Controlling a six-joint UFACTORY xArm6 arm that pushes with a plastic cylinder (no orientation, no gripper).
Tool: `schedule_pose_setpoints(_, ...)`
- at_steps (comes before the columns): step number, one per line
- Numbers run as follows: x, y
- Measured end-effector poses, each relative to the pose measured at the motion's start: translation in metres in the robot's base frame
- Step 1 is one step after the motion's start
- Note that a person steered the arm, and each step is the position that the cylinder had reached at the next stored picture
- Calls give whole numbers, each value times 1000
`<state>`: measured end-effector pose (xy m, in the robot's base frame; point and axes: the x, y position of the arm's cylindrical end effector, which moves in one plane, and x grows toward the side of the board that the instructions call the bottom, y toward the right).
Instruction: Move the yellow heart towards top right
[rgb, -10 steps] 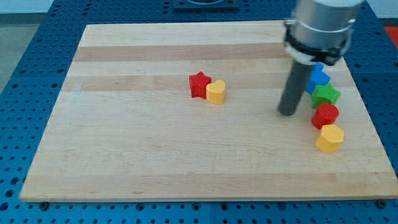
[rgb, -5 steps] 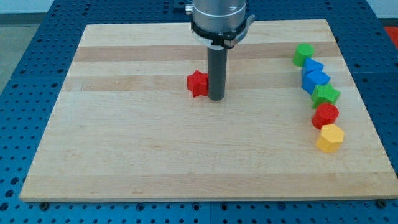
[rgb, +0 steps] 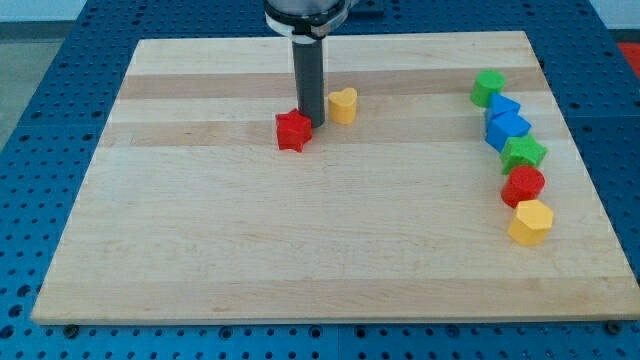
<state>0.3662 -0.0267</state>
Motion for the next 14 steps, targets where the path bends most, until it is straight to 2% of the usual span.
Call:
schedule_pose_setpoints(3,-40,43)
schedule_pose_setpoints(9,-20,98)
schedule_pose_setpoints(14,-64,116)
